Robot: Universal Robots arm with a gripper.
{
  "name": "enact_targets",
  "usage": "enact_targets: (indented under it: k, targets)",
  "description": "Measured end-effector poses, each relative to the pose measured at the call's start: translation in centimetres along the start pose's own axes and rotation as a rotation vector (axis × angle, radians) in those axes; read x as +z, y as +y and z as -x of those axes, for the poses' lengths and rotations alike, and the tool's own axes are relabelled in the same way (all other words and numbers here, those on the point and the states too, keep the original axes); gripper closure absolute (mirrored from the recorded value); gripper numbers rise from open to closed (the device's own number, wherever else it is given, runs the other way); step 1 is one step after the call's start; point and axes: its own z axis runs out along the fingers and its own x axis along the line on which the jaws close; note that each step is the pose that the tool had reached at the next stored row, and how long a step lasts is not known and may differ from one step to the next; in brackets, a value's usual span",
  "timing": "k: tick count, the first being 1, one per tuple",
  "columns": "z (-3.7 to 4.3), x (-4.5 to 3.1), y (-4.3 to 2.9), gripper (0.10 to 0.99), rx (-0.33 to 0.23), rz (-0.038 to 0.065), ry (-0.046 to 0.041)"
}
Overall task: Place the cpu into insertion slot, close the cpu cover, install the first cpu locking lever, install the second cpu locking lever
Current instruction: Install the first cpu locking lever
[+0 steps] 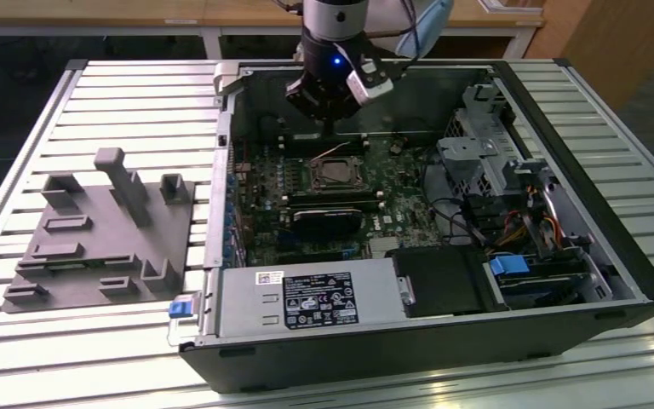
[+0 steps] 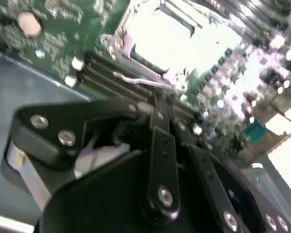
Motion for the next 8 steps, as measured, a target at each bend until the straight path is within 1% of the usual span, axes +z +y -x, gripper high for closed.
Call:
enact_targets:
  k: [2,4,6,8]
  targets:
    - [0.0,0.12,-0.01,0.976,0.0,0.009,-0.003]
    - [0.0,0.23,-0.03,0.976,-0.001,0.014,-0.0088]
    - [0.0,0.43,-0.04,0.976,-0.002,0.014,-0.015]
    - [0.0,0.78,-0.03,0.976,-0.003,0.014,-0.0154]
